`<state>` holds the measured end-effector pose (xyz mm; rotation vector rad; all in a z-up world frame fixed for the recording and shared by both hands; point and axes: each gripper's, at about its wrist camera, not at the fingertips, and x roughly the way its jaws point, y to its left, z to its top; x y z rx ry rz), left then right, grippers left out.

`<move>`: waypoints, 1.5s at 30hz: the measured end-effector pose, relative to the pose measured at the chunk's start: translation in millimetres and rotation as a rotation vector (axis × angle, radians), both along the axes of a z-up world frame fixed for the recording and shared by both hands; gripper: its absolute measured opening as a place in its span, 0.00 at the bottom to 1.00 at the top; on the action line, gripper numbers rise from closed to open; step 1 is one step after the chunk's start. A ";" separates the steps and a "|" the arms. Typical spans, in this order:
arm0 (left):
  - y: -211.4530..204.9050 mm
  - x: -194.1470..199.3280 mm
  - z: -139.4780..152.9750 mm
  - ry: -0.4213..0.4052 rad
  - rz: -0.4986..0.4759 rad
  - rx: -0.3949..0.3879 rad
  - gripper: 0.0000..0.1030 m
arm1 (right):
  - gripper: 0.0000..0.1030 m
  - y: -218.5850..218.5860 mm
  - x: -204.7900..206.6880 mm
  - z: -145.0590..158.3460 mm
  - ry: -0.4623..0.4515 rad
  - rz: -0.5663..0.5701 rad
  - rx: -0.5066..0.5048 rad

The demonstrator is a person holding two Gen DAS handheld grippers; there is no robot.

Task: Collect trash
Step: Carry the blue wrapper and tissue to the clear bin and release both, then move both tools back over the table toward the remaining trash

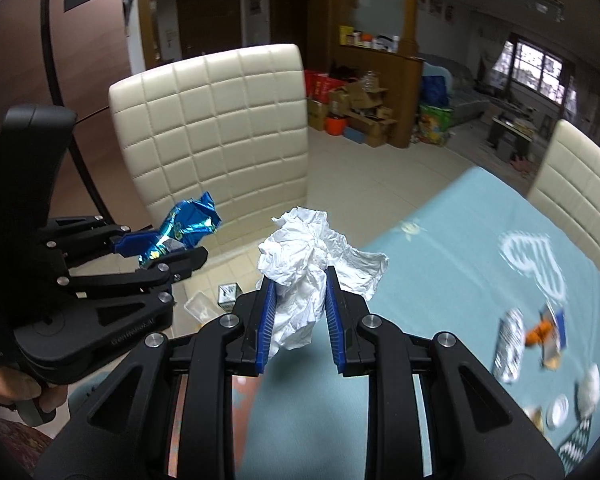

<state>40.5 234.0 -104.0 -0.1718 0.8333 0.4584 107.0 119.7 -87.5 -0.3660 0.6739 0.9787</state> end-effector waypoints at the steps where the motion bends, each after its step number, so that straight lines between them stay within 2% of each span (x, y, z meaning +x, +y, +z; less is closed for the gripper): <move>1: 4.2 0.8 -1.8 0.004 0.007 -0.003 0.28 | 0.25 6.4 1.8 -0.9 0.000 0.012 -0.001; 13: 38.9 13.9 -15.0 0.018 0.093 -0.018 0.31 | 0.27 54.4 26.9 -8.1 0.015 0.089 0.007; 16: 45.2 16.2 -22.5 0.033 0.125 -0.028 0.45 | 0.27 57.3 35.2 -11.3 0.027 0.090 0.009; 18: 49.1 15.4 -26.4 0.037 0.150 -0.033 0.72 | 0.27 60.0 39.4 -14.4 0.035 0.090 0.010; 20: 53.3 13.1 -28.5 0.027 0.176 -0.038 0.79 | 0.27 63.0 42.2 -16.8 0.045 0.091 0.010; 34: 74.5 -1.9 -46.9 0.076 0.290 -0.058 0.80 | 0.27 84.1 33.6 -36.2 0.087 0.160 -0.013; 36: 75.8 -3.0 -46.0 0.076 0.296 -0.058 0.80 | 0.36 86.1 34.1 -36.3 0.102 0.152 -0.015; 37: 75.7 -3.8 -45.4 0.074 0.298 -0.058 0.80 | 0.56 85.3 35.2 -36.1 0.109 0.136 -0.010; 38: 75.7 -4.6 -44.6 0.073 0.298 -0.060 0.80 | 0.68 82.8 36.1 -35.0 0.110 0.124 0.005; 39: 75.5 -5.4 -43.7 0.070 0.300 -0.059 0.80 | 0.68 78.8 36.4 -33.3 0.107 0.114 0.029; 45: 70.4 -7.5 -37.5 0.059 0.293 -0.063 0.80 | 0.68 69.0 34.3 -25.7 0.087 0.097 0.019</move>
